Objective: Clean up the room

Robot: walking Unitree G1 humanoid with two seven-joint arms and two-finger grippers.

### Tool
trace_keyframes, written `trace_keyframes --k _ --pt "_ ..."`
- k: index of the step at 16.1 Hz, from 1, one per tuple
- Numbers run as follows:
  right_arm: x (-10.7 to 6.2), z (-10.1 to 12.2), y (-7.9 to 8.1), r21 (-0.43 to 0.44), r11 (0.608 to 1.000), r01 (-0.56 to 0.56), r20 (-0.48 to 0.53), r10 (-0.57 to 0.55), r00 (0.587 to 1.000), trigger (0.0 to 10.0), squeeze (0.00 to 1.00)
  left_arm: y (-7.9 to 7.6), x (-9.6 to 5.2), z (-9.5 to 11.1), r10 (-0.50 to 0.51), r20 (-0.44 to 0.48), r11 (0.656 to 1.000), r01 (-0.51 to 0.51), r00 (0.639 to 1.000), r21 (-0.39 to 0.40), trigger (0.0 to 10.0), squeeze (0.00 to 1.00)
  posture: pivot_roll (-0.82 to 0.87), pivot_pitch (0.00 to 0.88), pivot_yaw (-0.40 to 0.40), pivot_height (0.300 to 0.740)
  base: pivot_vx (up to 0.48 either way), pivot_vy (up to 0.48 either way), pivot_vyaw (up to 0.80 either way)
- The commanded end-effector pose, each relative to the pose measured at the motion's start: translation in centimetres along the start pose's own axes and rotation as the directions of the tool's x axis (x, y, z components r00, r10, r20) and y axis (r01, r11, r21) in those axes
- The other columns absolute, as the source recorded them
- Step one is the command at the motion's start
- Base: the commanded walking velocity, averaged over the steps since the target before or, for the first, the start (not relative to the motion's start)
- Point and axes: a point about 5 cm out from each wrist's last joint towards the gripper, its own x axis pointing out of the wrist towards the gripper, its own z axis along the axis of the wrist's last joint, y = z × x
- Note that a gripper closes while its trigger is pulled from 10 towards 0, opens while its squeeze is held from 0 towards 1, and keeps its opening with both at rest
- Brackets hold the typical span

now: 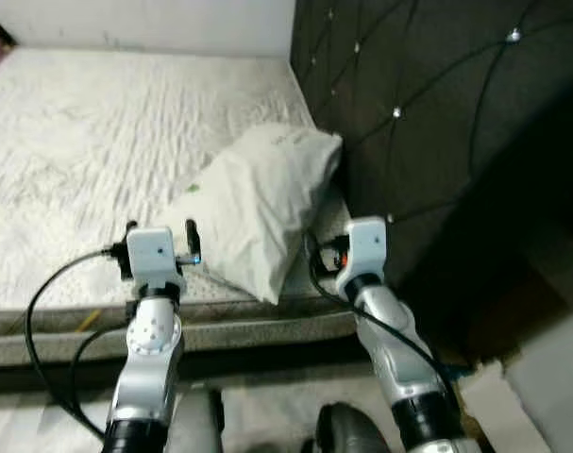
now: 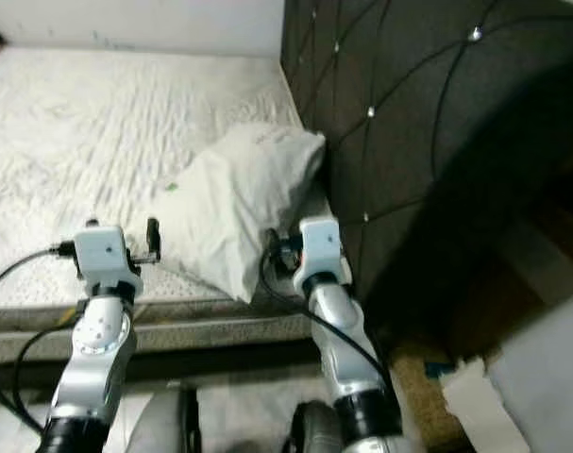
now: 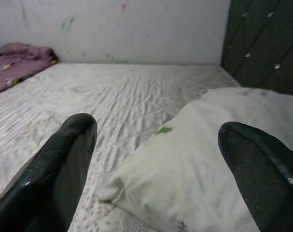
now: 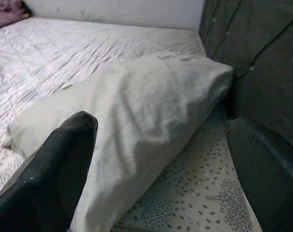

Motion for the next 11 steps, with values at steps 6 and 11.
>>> trace_keyframes --k 6,11 --pt "0.06 0.42 0.36 -0.006 0.999 -0.045 0.024 0.045 0.999 10.0 0.00 -0.37 0.28 0.05 -0.012 -0.010 0.999 0.012 1.000 -0.036 10.0 0.00 0.09 0.000 -0.055 0.630 0.000 0.000 0.00" --pt "0.01 0.34 0.33 -0.007 0.999 -0.044 0.019 0.045 0.999 10.0 0.00 -0.49 0.26 0.08 -0.038 -0.013 0.998 0.037 0.999 -0.047 10.0 0.00 0.09 0.000 -0.053 0.575 0.000 0.000 0.00"
